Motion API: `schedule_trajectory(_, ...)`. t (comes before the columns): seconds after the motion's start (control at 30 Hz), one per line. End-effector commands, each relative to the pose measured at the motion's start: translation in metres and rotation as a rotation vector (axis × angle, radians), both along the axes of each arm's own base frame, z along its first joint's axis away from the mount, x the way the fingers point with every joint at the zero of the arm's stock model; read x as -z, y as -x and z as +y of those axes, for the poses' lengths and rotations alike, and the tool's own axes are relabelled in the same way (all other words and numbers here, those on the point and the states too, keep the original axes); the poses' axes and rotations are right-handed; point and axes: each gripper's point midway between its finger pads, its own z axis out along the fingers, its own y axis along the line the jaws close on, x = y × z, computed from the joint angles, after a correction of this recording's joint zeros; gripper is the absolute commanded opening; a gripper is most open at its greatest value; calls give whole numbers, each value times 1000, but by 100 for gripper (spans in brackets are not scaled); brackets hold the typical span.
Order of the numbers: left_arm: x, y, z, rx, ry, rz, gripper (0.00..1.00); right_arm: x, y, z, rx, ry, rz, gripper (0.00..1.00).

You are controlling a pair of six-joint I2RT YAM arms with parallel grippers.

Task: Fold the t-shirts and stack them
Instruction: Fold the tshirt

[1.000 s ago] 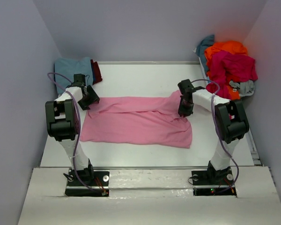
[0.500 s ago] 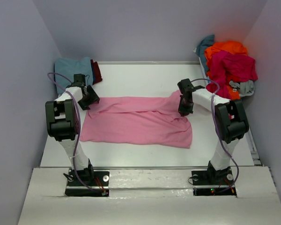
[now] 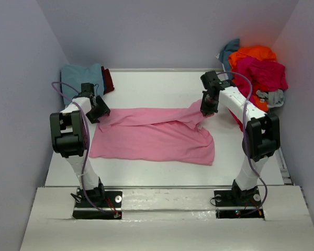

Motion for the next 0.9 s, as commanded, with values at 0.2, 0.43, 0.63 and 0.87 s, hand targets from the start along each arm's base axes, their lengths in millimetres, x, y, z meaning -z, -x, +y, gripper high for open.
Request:
schedule_trajectory(0.2,-11,4,2,10,-8,-18,73,-28,36,-1,-26,-21,69,7)
schedule_trajectory(0.43,-11,4,2,9,-10,-18,73,-41,49,0,-41,-44,85,7)
schedule_trajectory(0.63,-12,4,2,10,-9,-21,73,-35,68,10,-92,-63,145,7)
schedule_trajectory(0.87,-15,3,1,9,-8,-30,73,-2,101,44,-210,-91,271,7)
